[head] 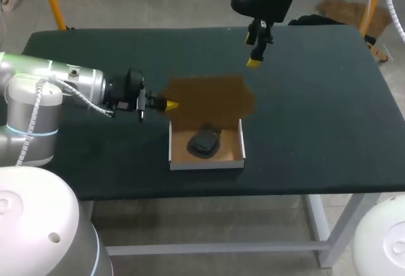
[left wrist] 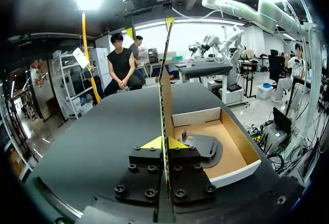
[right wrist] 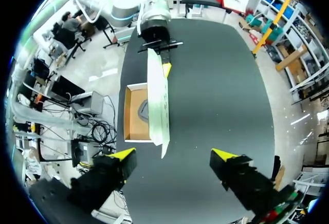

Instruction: Assemble the packaging by folding the flat box into shape, placing the metal phone stand inside, and closing the box properly

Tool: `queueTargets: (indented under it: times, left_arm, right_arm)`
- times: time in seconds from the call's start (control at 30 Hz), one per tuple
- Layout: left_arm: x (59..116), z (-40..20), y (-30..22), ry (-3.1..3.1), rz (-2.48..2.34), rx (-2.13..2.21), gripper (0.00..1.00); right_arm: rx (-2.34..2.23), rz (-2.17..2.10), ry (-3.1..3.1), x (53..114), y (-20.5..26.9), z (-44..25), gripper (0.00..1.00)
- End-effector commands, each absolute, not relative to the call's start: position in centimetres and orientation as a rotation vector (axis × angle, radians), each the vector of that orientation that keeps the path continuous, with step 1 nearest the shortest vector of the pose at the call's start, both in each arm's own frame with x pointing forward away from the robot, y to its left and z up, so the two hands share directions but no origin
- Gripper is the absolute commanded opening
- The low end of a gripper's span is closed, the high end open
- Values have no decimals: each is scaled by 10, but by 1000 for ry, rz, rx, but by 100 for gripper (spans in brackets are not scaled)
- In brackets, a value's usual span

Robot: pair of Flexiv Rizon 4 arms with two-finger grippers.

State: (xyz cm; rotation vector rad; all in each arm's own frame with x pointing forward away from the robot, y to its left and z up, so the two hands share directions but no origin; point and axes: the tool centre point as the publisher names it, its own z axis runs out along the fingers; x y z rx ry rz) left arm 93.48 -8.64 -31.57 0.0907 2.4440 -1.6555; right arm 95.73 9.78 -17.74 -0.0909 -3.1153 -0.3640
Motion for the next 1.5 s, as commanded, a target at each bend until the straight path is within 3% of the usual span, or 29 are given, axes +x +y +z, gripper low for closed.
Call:
queueTargets:
  times: [0.03,0.07,0.1,0.7,1.5]
  left_arm:
    - [935,-316,-85,2443,-1657,93,0]
    - [935,-316,-85,2443,-1657,93,0]
    - [935,-316,-85,2443,-1657,93,0]
    - [935,-316,-85,2443,-1657,93,0]
    - [935,-316,-85,2443,-1657,93,0]
  right_arm:
    - [-96,-280,-3119,964,117,-175,62]
    - [-103,-258,-3126,966,120,-175,44]
    - [-97,-247,-3128,968,124,-176,41]
    - [108,-114,-3138,973,184,-196,40]
    - [210,-112,-3106,931,195,-224,36]
